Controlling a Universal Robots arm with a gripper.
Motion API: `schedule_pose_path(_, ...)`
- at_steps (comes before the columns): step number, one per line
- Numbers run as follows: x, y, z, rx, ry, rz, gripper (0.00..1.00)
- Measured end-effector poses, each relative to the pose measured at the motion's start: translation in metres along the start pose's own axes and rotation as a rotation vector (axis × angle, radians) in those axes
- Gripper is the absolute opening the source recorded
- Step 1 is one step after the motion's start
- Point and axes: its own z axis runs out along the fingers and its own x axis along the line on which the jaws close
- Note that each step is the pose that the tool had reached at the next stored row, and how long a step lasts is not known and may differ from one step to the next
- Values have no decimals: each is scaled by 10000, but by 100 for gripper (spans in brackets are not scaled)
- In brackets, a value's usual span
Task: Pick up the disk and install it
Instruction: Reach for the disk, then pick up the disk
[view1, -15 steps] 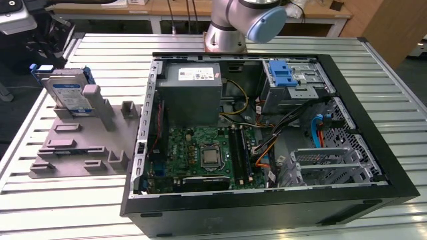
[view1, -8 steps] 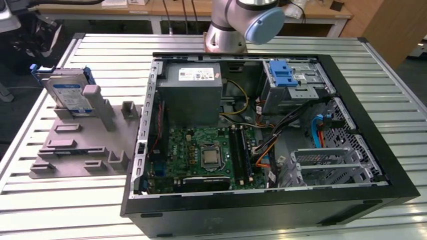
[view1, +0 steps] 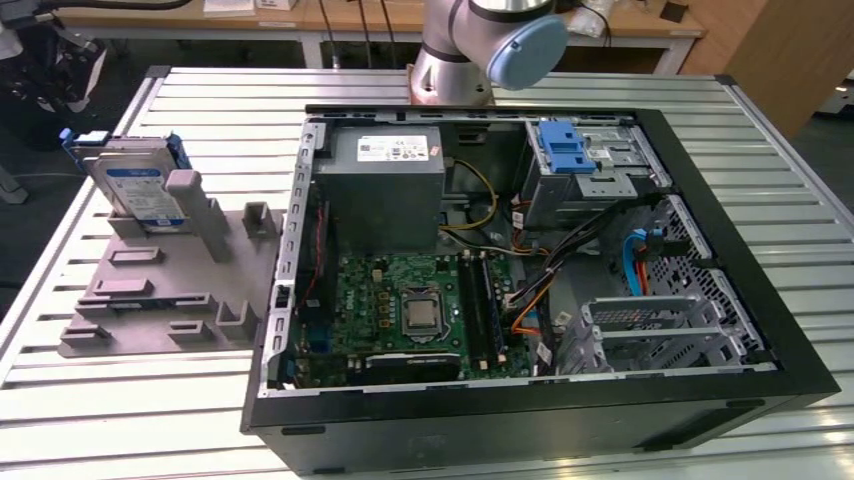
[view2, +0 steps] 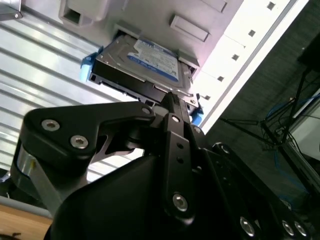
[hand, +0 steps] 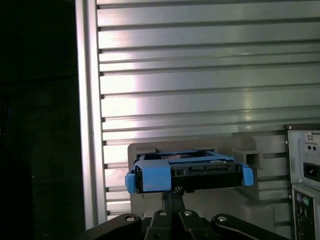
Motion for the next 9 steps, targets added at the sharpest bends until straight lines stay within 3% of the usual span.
schedule_pose_path(9, 12, -1, 5, 0, 0, 1, 11)
